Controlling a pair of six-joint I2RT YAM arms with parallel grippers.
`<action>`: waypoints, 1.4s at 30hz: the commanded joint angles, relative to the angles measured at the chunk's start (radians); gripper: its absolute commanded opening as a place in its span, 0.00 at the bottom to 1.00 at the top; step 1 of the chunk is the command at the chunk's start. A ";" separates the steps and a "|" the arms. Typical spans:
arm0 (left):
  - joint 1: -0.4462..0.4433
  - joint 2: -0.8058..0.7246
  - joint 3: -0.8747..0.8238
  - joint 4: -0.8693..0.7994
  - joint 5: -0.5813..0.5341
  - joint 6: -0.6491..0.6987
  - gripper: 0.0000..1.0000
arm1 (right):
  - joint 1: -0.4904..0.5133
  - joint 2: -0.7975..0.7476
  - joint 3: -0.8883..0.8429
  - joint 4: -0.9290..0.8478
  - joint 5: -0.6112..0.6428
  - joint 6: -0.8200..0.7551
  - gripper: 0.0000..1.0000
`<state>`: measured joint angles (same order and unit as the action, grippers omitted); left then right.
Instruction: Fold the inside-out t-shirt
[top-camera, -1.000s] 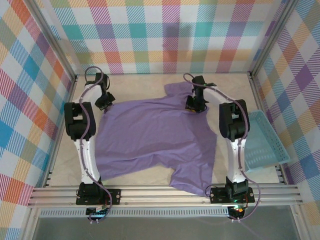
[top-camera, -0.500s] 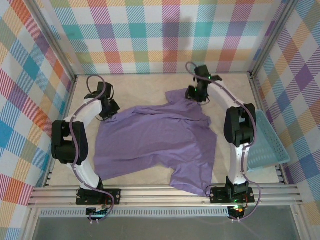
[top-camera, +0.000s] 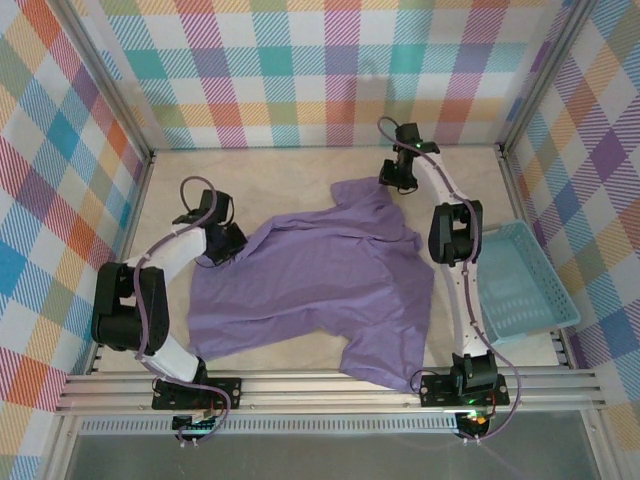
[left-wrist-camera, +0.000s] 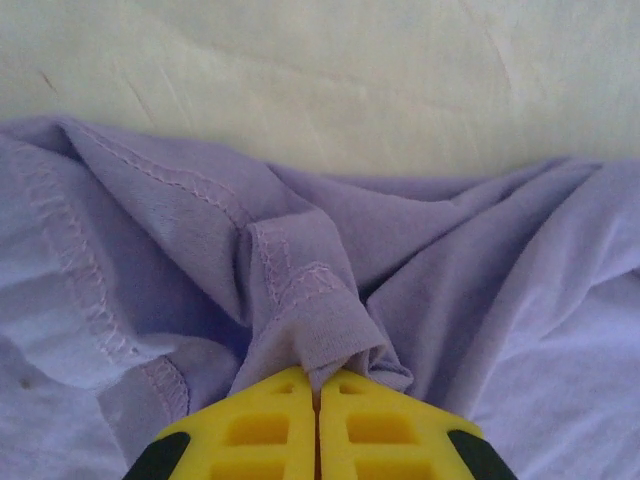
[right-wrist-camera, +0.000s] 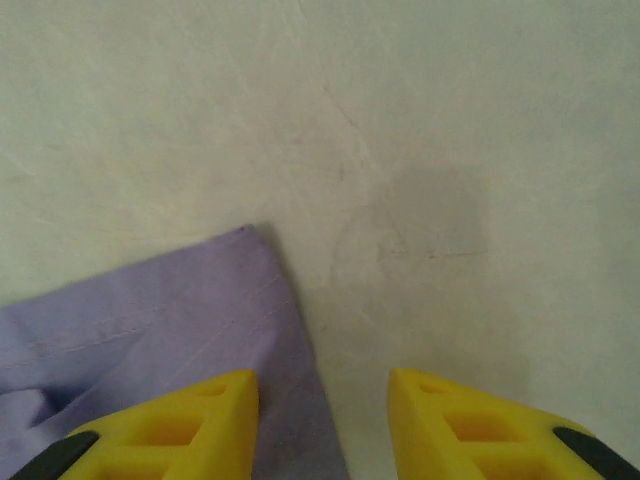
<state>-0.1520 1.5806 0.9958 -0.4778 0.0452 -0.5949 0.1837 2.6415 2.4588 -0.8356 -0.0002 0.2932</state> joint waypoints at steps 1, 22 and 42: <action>-0.016 -0.048 -0.050 0.030 0.038 -0.027 0.08 | 0.007 0.019 0.069 -0.013 -0.013 -0.031 0.39; -0.118 -0.246 -0.255 0.064 0.076 -0.051 0.11 | 0.044 0.078 0.124 -0.053 -0.011 -0.033 0.02; -0.150 -0.500 -0.383 -0.012 0.003 -0.034 0.49 | 0.037 -0.938 -1.085 0.422 -0.017 0.017 0.00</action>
<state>-0.3061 1.0695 0.5865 -0.4946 0.0677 -0.6582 0.2237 1.6947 1.4315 -0.4637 -0.0154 0.2993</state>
